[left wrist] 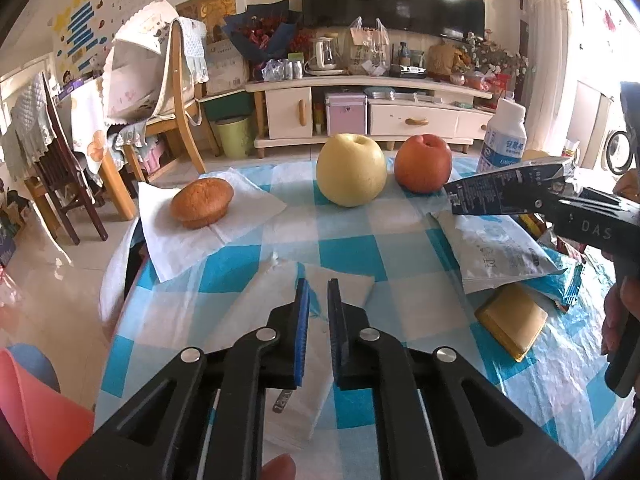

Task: Collect trash

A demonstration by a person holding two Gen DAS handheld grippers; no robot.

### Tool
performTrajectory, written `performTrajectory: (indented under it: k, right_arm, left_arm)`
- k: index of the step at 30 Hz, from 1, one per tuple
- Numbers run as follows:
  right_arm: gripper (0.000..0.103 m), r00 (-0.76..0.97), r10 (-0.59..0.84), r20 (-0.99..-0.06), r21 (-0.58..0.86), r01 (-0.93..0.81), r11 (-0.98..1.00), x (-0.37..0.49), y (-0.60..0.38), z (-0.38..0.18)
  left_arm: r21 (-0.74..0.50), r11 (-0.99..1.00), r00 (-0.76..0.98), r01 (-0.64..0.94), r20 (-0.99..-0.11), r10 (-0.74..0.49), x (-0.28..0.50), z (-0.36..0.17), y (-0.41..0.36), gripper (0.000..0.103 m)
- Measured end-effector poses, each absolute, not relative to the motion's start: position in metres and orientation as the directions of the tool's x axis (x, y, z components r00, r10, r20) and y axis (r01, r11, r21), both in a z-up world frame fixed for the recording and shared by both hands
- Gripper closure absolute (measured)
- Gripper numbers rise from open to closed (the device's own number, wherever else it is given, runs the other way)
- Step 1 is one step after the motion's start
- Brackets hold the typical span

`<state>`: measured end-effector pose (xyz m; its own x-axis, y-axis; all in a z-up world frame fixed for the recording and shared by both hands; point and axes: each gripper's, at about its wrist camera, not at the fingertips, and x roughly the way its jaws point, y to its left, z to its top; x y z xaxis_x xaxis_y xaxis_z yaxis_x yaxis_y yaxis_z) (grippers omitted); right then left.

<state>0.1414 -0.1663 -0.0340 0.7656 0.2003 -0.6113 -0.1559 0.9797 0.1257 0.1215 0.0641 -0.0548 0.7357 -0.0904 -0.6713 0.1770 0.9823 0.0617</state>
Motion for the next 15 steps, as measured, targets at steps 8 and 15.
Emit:
performTrajectory:
  k: [8, 15]
  right_arm:
    - [0.039, 0.766, 0.208, -0.608, 0.124, -0.167, 0.978, 0.138, -0.164, -0.035]
    - [0.039, 0.765, 0.220, -0.605, 0.138, -0.171, 0.975, 0.137, -0.167, -0.036]
  left_arm:
    - [0.251, 0.949, 0.716, 0.189, -0.697, 0.042, 0.124, -0.079, 0.054, 0.006]
    - [0.062, 0.972, 0.608, 0.225, -0.788, -0.091, 0.148, -0.096, 0.083, 0.006]
